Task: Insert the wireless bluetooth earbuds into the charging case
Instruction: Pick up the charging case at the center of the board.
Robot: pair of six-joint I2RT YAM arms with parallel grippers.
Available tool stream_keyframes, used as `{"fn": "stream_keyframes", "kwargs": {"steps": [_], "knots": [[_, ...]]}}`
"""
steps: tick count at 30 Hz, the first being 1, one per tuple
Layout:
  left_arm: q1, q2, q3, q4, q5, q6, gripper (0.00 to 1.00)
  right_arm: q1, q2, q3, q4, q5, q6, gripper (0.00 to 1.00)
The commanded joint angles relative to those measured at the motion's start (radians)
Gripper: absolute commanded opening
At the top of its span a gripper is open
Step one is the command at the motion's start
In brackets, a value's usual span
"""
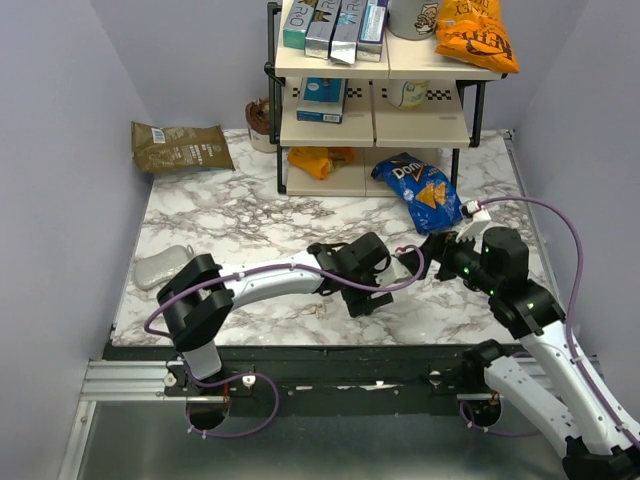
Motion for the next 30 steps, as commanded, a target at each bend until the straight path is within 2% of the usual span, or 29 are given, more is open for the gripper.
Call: {"fn": "stream_keyframes", "kwargs": {"steps": [1, 10, 16, 30], "knots": [[-0.028, 0.066, 0.048, -0.025, 0.025, 0.105, 0.86, 0.015, -0.042, 0.042, -0.017, -0.094, 0.011, 1.00], [-0.032, 0.137, 0.074, -0.015, 0.041, 0.137, 0.87, 0.016, -0.083, 0.109, -0.105, -0.119, -0.003, 1.00], [-0.034, 0.137, 0.033, 0.033, 0.045, 0.132, 0.88, 0.016, -0.189, 0.082, -0.160, 0.139, 0.063, 1.00], [-0.020, 0.209, 0.048, 0.060, 0.012, 0.091, 0.90, 0.016, -0.275, 0.117, -0.105, 0.200, 0.146, 1.00]]}}
